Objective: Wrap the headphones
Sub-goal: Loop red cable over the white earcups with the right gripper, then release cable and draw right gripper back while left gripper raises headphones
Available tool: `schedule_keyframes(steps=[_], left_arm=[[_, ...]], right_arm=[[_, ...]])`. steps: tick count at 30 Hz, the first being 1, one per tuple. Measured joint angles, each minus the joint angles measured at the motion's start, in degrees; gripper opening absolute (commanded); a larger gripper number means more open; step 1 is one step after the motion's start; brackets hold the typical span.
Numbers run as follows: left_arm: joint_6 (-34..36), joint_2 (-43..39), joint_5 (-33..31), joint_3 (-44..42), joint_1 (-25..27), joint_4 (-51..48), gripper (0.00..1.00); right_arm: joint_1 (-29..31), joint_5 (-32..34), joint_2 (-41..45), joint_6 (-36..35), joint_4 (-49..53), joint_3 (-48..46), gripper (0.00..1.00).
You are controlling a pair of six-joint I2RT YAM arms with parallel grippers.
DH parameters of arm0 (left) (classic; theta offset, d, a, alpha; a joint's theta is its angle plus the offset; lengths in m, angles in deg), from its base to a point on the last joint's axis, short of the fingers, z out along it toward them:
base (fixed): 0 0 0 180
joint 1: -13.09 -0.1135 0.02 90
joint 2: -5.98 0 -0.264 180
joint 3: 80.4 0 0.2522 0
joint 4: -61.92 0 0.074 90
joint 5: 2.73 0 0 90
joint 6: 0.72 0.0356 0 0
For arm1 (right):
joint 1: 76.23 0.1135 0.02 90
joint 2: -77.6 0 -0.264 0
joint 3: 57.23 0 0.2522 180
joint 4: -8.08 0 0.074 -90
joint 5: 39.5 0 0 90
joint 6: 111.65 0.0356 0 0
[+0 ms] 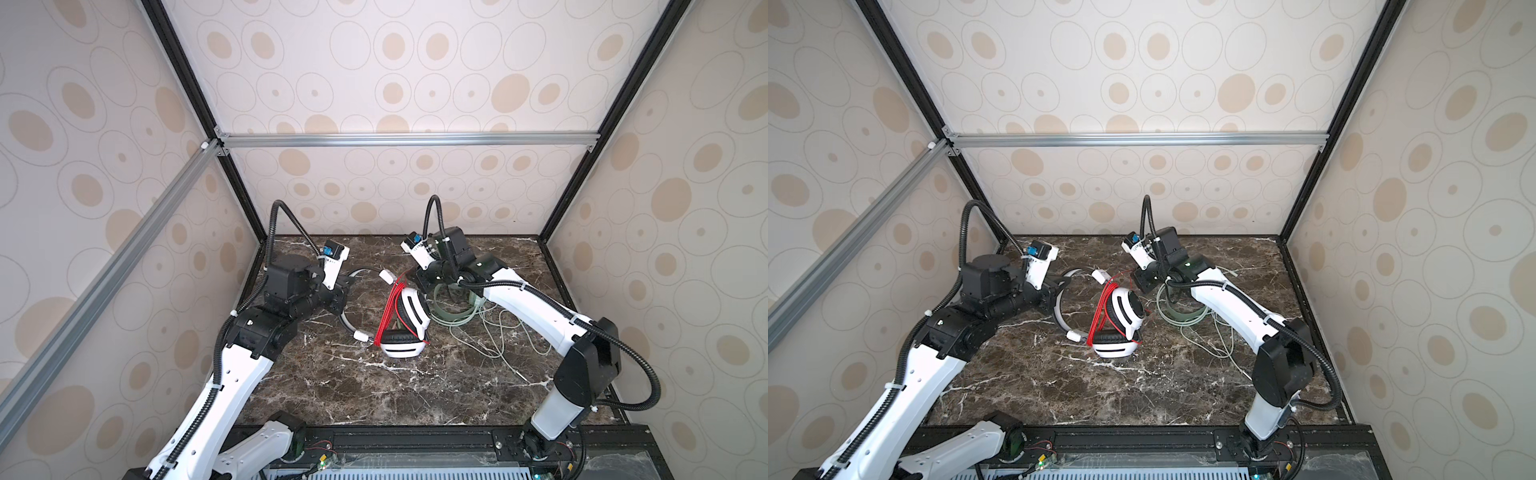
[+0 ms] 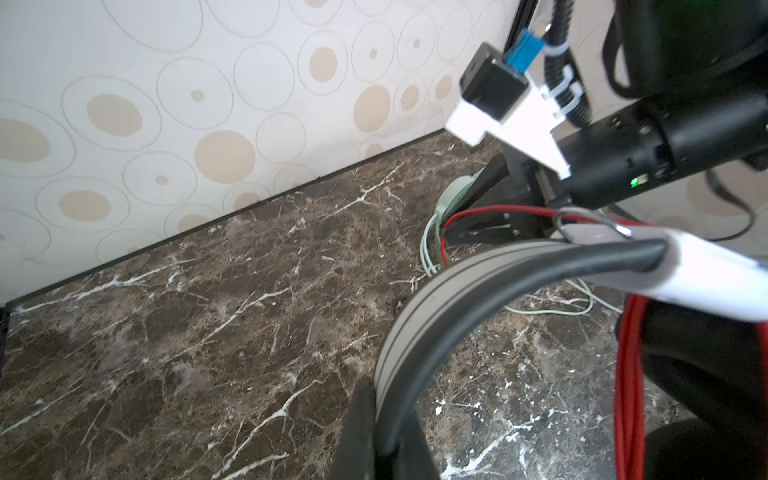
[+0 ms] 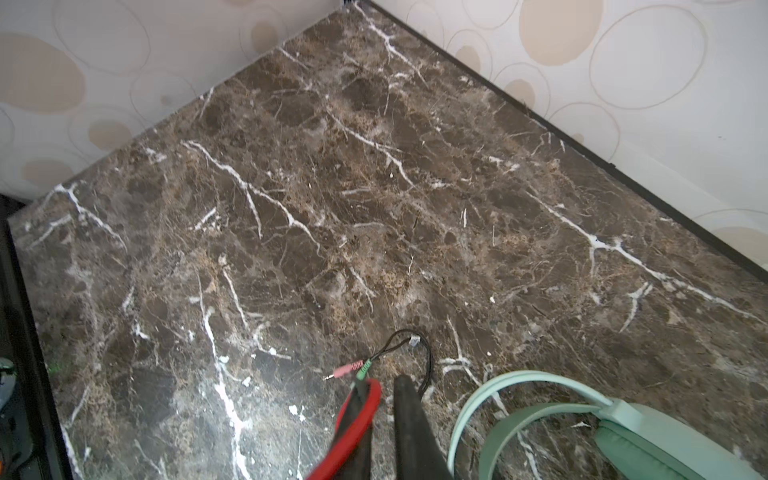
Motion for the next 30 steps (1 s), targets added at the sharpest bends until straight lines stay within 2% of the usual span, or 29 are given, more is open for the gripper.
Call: schedule_keyframes(steps=[6, 10, 21, 30], left_arm=[[-1.84, 2.4, 2.67, 7.96, 0.02, -0.72, 0.0], [-3.28, 2.8, 3.41, 9.77, 0.02, -0.35, 0.0], [-6.75, 5.7, 4.94, 16.81, 0.02, 1.73, 0.0], [-9.09, 6.99, 6.97, 19.91, 0.02, 3.37, 0.0]], right_arm=[[-0.5, -3.28, 3.13, 3.89, -10.19, -6.69, 0.18], [-0.5, -5.46, 5.16, 7.04, -17.62, -12.33, 0.2], [-0.52, -15.72, 4.66, 16.2, -30.91, -16.2, 0.22], [-0.5, -16.33, 3.17, 20.81, -37.0, -18.64, 0.34]])
